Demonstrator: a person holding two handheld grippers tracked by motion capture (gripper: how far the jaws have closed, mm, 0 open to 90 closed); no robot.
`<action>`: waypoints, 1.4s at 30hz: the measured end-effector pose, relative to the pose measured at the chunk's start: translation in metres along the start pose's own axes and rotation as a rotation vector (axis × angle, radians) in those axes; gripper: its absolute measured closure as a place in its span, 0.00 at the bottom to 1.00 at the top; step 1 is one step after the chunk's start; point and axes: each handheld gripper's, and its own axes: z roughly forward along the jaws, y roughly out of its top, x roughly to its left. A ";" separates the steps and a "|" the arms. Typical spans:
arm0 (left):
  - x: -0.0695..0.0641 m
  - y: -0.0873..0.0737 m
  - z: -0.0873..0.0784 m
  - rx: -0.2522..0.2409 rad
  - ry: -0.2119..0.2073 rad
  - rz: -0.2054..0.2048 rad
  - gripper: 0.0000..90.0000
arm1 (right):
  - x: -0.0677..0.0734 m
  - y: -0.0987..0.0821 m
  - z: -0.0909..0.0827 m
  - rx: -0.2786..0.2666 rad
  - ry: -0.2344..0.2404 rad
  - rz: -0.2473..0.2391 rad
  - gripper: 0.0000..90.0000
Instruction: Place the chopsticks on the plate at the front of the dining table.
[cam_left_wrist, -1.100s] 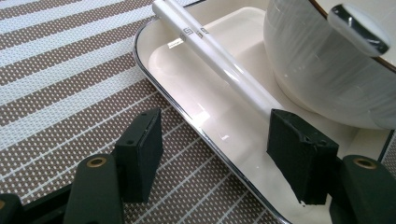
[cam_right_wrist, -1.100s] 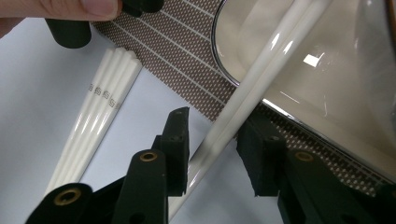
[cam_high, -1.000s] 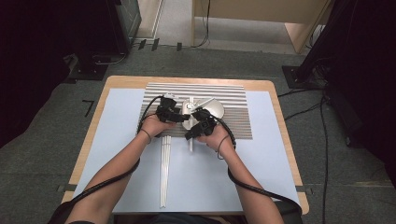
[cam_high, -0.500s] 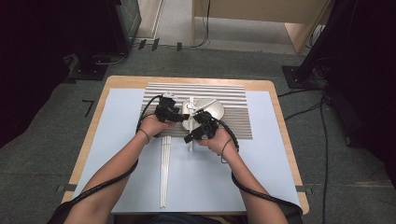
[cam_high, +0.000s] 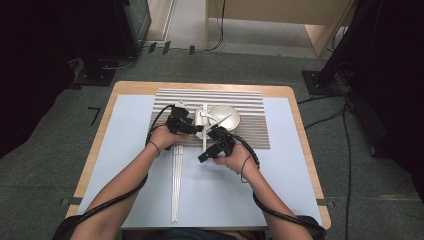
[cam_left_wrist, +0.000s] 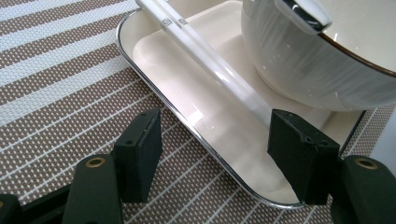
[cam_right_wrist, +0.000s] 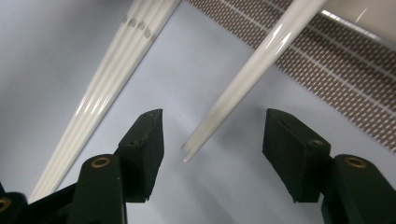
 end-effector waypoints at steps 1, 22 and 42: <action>0.000 0.000 0.000 -0.001 -0.002 -0.005 0.39 | 0.001 -0.001 0.000 0.003 0.005 -0.002 0.43; 0.002 -0.004 -0.002 0.010 -0.005 -0.021 0.39 | 0.002 -0.015 -0.003 0.021 -0.005 -0.047 0.41; 0.001 -0.004 0.001 0.020 0.001 -0.009 0.39 | 0.002 -0.014 -0.002 0.031 -0.066 -0.128 0.44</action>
